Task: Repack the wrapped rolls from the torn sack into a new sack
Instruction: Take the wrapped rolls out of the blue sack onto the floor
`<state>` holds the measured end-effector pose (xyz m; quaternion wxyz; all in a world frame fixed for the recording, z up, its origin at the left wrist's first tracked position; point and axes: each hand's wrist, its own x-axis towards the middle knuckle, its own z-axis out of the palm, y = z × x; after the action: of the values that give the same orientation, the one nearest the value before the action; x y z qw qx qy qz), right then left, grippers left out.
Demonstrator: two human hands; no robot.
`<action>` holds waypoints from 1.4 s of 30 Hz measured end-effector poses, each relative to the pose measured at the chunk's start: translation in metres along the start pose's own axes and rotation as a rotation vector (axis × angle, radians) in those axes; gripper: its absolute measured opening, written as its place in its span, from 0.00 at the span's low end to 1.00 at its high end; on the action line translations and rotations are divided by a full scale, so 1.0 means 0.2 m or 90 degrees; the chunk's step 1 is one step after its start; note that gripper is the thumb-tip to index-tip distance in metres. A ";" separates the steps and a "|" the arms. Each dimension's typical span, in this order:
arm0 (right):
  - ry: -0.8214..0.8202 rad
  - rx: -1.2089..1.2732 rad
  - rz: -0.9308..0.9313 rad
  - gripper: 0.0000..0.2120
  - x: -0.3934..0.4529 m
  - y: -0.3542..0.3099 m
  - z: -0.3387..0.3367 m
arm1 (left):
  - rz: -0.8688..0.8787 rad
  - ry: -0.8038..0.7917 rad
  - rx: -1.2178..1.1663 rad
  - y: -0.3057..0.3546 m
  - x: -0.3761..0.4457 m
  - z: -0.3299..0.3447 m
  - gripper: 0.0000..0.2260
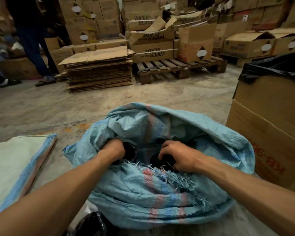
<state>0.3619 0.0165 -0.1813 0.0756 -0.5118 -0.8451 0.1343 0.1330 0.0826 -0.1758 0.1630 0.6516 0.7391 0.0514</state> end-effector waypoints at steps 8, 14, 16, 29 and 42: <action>0.205 -0.039 -0.096 0.26 -0.18 -0.19 -0.24 | 0.002 -0.037 -0.051 0.05 -0.21 -0.10 0.05; 0.321 0.025 -0.121 0.25 -0.33 -0.28 -0.39 | 0.095 0.120 0.049 0.10 -0.45 -0.26 0.07; 0.341 0.052 -0.129 0.25 -0.37 -0.30 -0.43 | 0.091 0.184 0.045 0.10 -0.51 -0.35 0.05; 0.383 0.184 -0.293 0.25 -0.41 -0.76 -0.48 | 0.035 0.232 -0.177 -0.41 -0.94 -0.71 0.10; 0.011 0.270 -0.468 0.28 -0.31 -1.28 -0.24 | -0.048 0.026 -0.109 -1.06 -1.41 -0.68 0.08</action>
<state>0.1876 -0.1427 -0.0572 0.2294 -0.1503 -0.9245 0.2649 -0.0810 -0.2051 -0.0606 0.2050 0.6055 0.7593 0.1214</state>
